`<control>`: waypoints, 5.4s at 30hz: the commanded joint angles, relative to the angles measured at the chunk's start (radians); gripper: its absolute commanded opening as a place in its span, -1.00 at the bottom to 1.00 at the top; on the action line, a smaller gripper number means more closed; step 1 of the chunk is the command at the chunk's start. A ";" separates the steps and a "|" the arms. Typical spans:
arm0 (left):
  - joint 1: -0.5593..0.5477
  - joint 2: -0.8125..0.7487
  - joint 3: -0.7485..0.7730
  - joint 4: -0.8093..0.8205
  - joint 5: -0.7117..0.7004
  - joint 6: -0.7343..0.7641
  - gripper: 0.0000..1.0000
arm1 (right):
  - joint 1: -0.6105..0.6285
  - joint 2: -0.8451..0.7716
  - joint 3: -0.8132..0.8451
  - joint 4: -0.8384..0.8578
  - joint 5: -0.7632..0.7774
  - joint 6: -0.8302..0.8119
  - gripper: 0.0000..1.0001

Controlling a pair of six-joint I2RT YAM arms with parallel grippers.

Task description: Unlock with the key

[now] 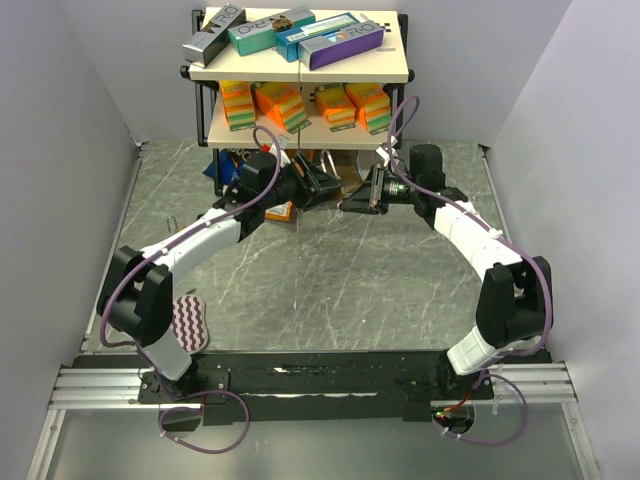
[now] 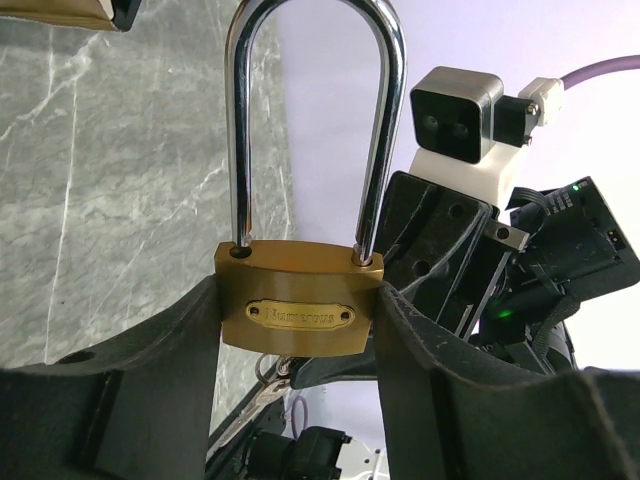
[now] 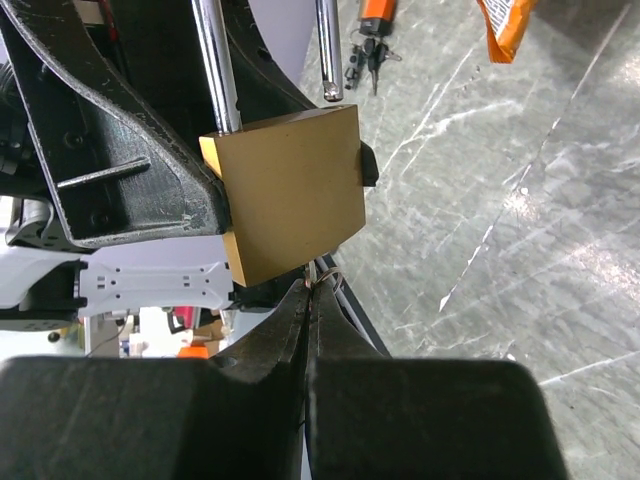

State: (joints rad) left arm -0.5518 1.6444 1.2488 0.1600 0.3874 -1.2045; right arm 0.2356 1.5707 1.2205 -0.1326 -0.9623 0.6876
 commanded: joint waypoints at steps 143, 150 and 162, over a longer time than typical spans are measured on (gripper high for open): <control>0.116 -0.138 -0.272 -0.683 0.001 0.677 -0.98 | 0.123 -0.173 -0.046 -0.174 0.310 -0.300 0.37; 0.154 -0.014 -0.249 -0.688 -0.042 0.714 -0.98 | 0.122 -0.187 -0.044 -0.186 0.320 -0.313 0.37; 0.257 0.089 -0.184 -0.803 -0.384 0.746 -0.98 | 0.114 -0.221 -0.055 -0.199 0.350 -0.335 0.37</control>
State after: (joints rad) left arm -0.3225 1.7039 1.0336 -0.6094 0.1543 -0.4892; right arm 0.3592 1.3907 1.1706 -0.3336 -0.6254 0.3683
